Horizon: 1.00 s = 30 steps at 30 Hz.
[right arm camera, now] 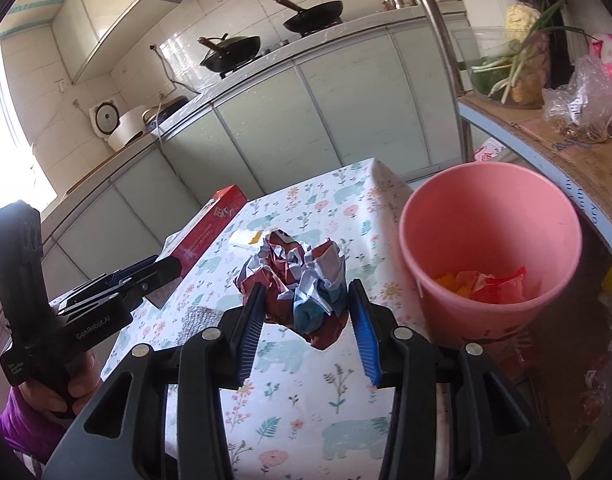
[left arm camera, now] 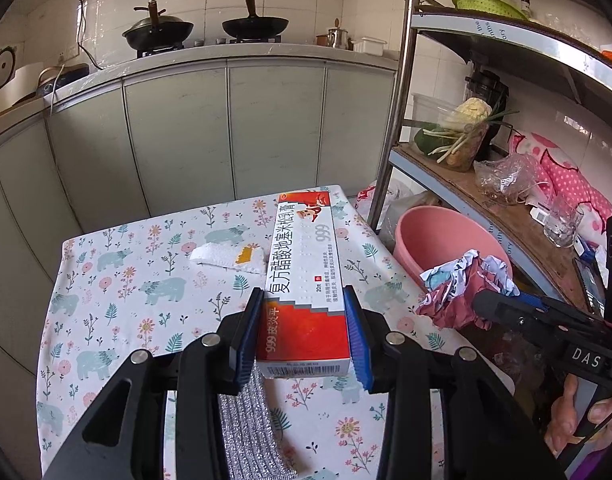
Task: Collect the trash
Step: 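Carry the medicine box and crumpled wrapper over the pink bucket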
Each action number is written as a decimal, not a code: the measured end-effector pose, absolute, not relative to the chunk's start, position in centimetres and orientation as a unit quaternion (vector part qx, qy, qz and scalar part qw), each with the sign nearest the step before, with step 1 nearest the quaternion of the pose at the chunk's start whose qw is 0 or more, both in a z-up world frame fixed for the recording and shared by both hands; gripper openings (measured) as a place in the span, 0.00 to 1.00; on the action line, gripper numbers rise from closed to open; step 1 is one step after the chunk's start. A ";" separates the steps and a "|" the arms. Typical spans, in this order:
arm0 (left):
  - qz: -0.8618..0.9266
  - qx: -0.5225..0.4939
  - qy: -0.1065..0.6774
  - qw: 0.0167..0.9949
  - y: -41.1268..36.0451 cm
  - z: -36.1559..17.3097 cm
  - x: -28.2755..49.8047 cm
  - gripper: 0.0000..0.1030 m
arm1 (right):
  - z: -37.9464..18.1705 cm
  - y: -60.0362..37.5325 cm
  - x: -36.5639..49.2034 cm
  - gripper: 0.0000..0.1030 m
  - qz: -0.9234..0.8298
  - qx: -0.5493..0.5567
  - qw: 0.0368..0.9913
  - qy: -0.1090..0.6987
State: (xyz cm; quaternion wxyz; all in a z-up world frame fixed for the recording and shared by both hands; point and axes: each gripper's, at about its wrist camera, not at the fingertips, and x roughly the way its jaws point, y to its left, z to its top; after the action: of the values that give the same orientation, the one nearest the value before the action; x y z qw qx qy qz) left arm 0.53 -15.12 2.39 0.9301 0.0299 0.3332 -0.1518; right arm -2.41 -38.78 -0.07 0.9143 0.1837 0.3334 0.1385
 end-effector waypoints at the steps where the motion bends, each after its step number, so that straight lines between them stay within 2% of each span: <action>1: -0.156 0.033 0.333 0.929 -15.7 2.4 0.8 0.37 | -0.1 -39.2 -2.4 0.42 0.133 0.186 0.915 0.332; 21: -0.255 0.070 0.331 0.906 -26.6 1.4 4.6 0.37 | -0.9 -47.1 -1.2 0.42 0.011 0.206 0.925 0.320; 30: -0.280 0.092 0.349 0.889 -30.7 -0.6 6.4 0.37 | -2.0 -49.6 -0.2 0.42 -0.028 0.205 0.924 0.322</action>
State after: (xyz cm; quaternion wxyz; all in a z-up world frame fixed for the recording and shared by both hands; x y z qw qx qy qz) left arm 6.40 -30.71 -0.61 0.8895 0.0916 0.3494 -0.2800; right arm -0.17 -49.63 -2.00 0.9238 0.2053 0.3220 -0.0279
